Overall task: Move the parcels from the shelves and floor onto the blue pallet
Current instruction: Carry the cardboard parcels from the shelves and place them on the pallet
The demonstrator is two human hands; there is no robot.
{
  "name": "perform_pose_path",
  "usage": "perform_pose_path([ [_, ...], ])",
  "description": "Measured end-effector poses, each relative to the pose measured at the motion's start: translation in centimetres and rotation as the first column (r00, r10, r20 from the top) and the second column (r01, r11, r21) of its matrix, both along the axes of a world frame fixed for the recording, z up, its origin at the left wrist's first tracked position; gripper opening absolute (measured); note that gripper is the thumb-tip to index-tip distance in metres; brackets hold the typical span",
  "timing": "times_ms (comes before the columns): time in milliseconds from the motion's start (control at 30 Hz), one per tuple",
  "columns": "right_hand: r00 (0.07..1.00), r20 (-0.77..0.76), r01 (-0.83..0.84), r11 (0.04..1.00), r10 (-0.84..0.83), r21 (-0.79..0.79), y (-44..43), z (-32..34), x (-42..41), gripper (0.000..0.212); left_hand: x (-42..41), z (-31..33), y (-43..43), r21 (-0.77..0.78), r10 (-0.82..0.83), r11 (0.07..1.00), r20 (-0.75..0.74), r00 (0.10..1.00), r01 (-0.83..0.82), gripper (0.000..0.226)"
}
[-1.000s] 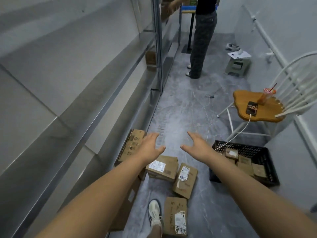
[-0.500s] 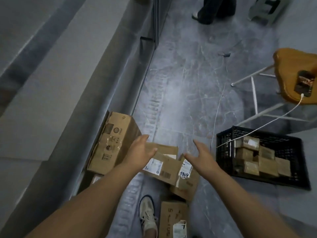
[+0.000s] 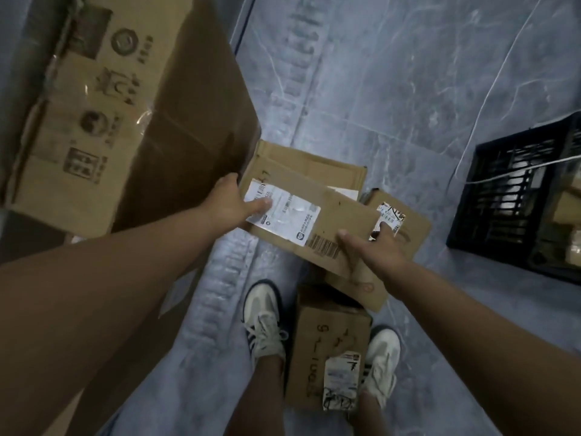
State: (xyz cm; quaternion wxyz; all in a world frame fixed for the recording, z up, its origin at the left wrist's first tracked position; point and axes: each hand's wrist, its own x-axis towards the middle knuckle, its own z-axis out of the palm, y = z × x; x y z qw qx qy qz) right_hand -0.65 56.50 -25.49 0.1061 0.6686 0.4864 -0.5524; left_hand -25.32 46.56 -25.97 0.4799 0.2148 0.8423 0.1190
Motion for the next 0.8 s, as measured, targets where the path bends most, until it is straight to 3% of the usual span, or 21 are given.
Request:
perform_pose_path([
  [200,0.960,-0.024,0.275,0.956,-0.279,-0.099,-1.7,-2.5,-1.8,0.089,1.1,-1.4,-1.3,0.076,0.278,0.953,0.168,0.946,-0.294,0.049],
  [367,0.973,-0.084,0.212,0.977,-0.214,-0.032,0.1,2.5,-2.2,0.078,2.4,3.3,-2.3,0.107,0.416,0.891,0.190,0.889,-0.440,0.051],
  [467,0.988,-0.104,0.115,0.993,-0.112,0.021,2.6,9.1,-2.9,0.076,3.0,9.0,-2.2,0.146,0.483,0.845,0.205,0.851,-0.515,0.049],
  [600,0.981,-0.189,-0.006,0.991,0.031,0.130,6.1,20.7,-3.0,0.074,4.8,19.7,-1.4,0.209,0.615,0.714,0.270,0.741,-0.669,0.050],
  [800,0.917,-0.340,-0.119,0.957,0.209,0.265,7.8,40.1,-1.1,0.071,8.6,39.2,-2.3,0.462,0.651,0.612,0.165,0.741,-0.641,0.039],
])
